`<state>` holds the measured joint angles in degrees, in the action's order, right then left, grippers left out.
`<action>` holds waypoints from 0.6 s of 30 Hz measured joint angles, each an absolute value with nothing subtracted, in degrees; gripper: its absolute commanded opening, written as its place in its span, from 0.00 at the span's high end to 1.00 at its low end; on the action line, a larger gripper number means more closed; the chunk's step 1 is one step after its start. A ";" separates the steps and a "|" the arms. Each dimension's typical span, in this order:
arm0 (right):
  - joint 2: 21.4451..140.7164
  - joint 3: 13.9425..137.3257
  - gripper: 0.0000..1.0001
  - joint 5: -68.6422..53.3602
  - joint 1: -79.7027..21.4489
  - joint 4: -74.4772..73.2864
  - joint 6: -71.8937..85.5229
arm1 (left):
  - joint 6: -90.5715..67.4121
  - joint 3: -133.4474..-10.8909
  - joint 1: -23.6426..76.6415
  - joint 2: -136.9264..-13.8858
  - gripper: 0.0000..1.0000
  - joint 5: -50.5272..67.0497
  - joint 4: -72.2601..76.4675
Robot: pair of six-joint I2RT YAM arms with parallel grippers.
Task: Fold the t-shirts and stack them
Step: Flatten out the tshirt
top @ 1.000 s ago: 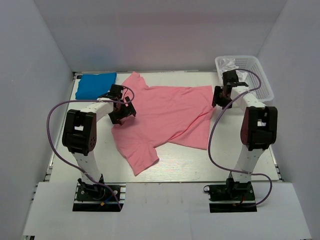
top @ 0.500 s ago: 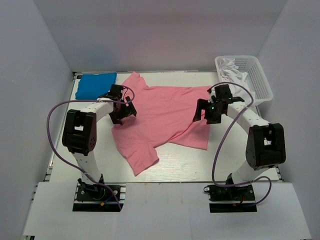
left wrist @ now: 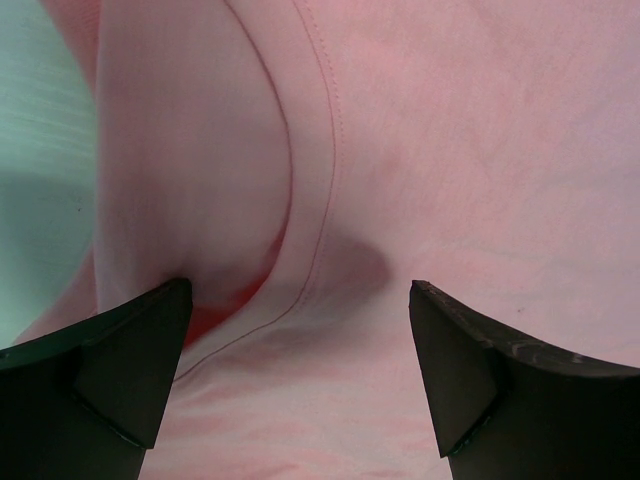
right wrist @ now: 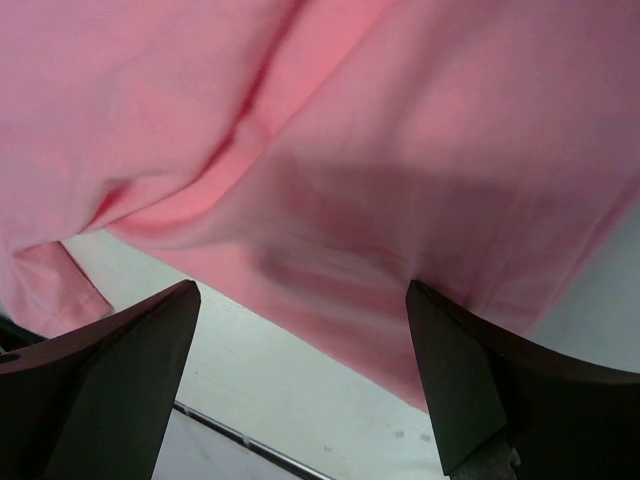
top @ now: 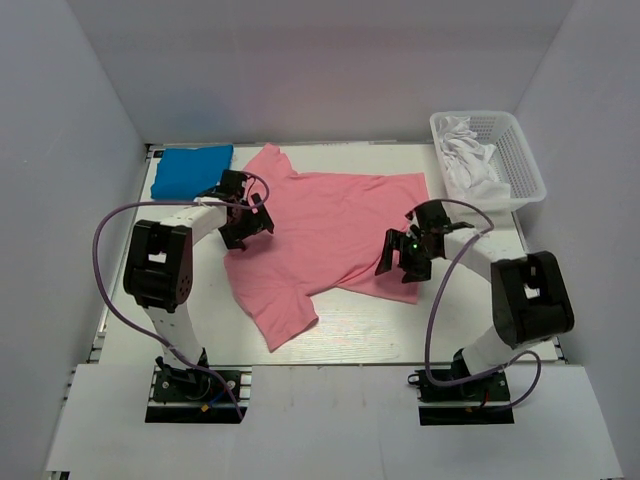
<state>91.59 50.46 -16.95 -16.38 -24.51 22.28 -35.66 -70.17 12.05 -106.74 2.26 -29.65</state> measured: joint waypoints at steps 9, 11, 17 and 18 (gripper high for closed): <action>78.76 39.33 0.10 -11.16 -11.46 -28.97 31.44 | -36.64 -69.80 11.73 -106.39 0.00 -0.80 -31.00; 76.77 38.48 0.10 -8.10 -9.87 -32.80 32.56 | -36.77 -69.80 11.70 -106.39 0.00 -1.13 -31.24; 76.29 39.20 0.10 -1.45 -4.73 -44.12 33.34 | -37.32 -70.02 11.70 -106.43 0.00 -1.63 -32.27; 76.51 39.59 0.10 -0.19 -3.90 -45.93 33.19 | -37.36 -70.04 11.70 -106.43 0.00 -1.87 -32.53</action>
<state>76.51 39.59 -0.19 -3.90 -45.93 33.19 -37.36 -70.04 11.70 -106.43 -1.87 -32.53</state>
